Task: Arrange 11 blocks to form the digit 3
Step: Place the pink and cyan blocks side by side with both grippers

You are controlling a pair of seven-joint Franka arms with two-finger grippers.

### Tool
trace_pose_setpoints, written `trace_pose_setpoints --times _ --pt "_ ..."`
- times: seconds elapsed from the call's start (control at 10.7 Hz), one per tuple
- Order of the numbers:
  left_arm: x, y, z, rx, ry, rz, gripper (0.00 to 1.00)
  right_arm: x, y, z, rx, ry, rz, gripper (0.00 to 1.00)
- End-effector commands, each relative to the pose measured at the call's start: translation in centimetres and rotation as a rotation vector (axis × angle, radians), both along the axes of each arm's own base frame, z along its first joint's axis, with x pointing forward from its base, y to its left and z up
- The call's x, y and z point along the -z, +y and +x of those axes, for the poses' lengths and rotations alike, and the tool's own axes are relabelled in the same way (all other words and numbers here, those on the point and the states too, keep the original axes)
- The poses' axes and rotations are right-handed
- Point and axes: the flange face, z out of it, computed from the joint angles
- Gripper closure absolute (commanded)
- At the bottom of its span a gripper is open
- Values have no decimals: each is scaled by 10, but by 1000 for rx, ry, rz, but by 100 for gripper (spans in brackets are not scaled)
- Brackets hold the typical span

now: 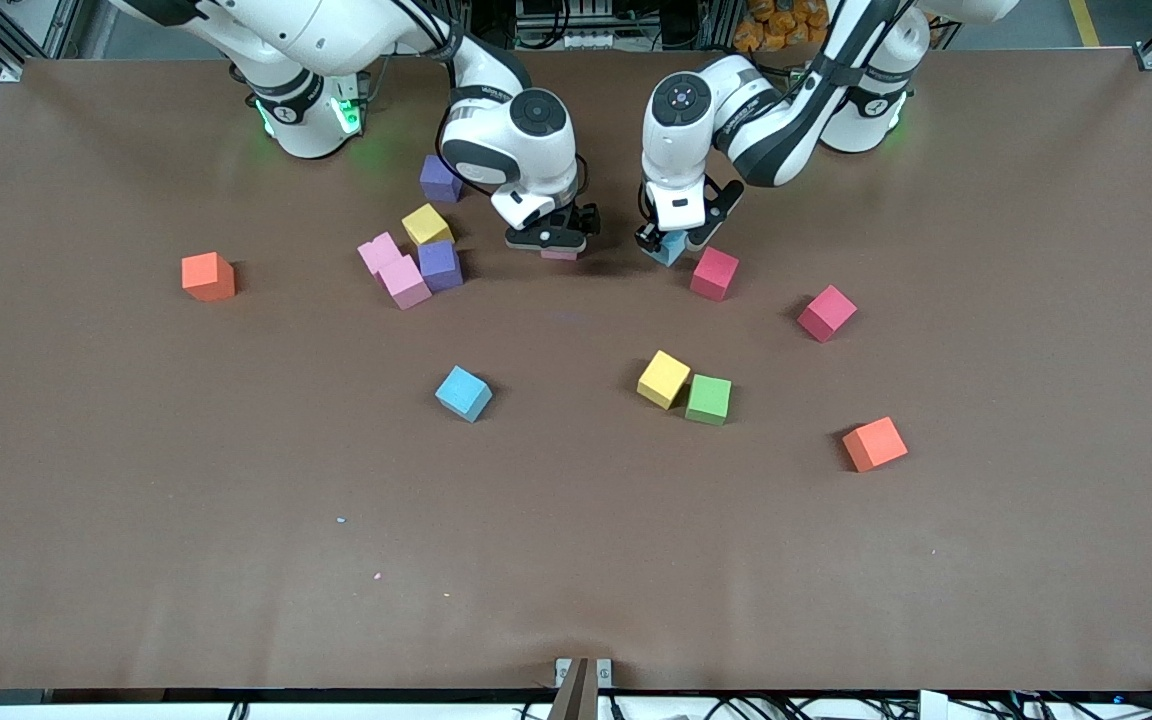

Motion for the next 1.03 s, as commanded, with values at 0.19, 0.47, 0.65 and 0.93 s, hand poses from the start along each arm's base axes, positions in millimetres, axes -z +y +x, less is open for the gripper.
trace_pose_setpoints --times 0.19,0.47,0.65,0.93 --pt "6 -12 -7 -143 18 11 83 -44 14 -7 -8 -75 31 0" --pt "2 -17 -9 -168 19 6 88 -61 7 -6 -17 -111 21 0" --pt "0 -21 -8 -189 17 1 91 -70 5 -4 -17 -137 19 0" --pt "-1 -32 -1 -254 21 -13 100 -76 -14 1 -60 -161 -51 0"
